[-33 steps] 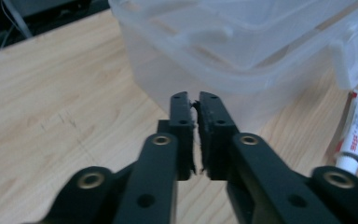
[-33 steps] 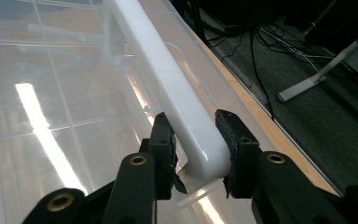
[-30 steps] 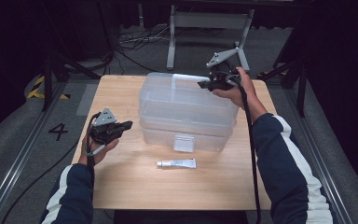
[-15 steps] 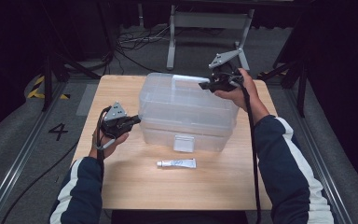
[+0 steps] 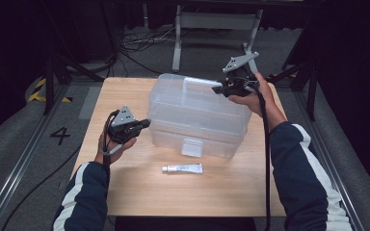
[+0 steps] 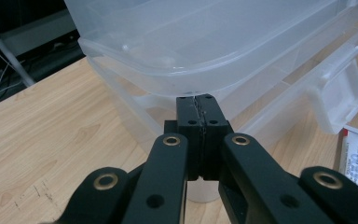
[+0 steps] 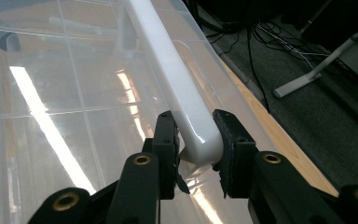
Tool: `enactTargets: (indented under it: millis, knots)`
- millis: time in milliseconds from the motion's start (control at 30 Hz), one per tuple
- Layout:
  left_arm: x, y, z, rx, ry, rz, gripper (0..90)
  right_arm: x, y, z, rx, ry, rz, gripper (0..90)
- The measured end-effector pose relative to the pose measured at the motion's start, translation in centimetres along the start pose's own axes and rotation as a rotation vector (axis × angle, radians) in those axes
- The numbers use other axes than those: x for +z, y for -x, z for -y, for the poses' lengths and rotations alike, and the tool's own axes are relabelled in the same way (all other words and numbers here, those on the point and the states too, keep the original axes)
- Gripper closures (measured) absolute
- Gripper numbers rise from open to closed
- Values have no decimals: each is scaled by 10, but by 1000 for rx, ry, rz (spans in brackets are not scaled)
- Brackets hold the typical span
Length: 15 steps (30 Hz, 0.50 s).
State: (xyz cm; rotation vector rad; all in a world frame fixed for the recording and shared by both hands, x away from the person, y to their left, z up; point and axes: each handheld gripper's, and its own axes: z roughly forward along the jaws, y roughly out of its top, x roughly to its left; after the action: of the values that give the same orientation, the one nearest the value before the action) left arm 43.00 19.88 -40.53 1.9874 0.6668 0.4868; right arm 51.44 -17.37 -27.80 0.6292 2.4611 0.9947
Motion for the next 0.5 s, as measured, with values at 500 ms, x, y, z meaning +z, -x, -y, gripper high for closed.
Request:
enactTargets:
  millis: [500]
  knots:
    - [3,-1,0,5,-8,-2,900,-33,-2,11,11,79,87,502]
